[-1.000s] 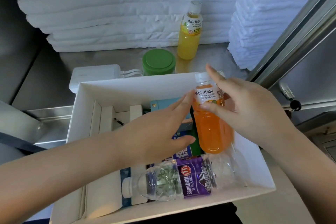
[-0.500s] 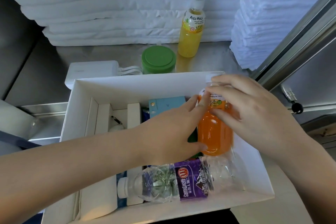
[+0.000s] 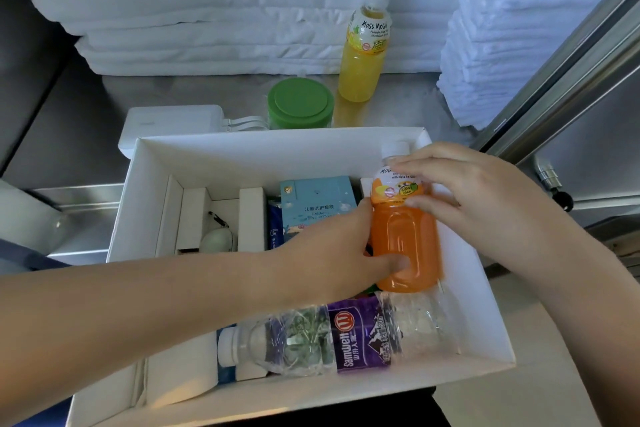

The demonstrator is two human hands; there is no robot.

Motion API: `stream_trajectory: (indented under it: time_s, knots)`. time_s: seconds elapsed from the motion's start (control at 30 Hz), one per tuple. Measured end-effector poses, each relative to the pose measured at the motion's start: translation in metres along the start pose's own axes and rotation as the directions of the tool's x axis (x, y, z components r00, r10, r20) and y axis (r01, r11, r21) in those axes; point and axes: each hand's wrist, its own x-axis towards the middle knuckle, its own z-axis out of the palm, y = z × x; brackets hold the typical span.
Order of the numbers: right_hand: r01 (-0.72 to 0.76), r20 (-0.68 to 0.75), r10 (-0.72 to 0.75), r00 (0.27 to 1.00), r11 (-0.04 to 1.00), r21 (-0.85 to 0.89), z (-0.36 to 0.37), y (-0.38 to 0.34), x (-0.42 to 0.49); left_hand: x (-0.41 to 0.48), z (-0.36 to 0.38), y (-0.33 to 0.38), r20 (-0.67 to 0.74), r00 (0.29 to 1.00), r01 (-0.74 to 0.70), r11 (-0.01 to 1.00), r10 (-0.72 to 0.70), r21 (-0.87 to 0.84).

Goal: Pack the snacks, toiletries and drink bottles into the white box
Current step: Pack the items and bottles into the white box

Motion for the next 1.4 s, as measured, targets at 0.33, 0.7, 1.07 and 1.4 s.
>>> stream_trajectory:
  time_s: [0.33,0.7,1.07,1.4]
  knots:
    - [0.049,0.013,-0.047,0.999,0.984,-0.173,-0.010,-0.008,-0.006,-0.002,-0.013,-0.009,-0.044,0.982,-0.149,0.898,0.183,0.413]
    - [0.217,0.153,-0.172,0.973,0.905,-0.365,0.005,-0.010,-0.013,0.005,-0.013,-0.008,0.069,0.962,-0.245,0.723,0.264,0.645]
    - [0.146,0.298,-0.025,0.954,0.908,-0.392,0.001,-0.022,-0.011,0.008,-0.018,-0.012,0.161,0.969,-0.248,0.701,0.190,0.669]
    - [0.058,0.249,-0.018,0.968,0.986,-0.155,-0.008,-0.031,-0.001,0.010,-0.045,-0.010,0.127,0.931,-0.328,0.631,0.343,0.703]
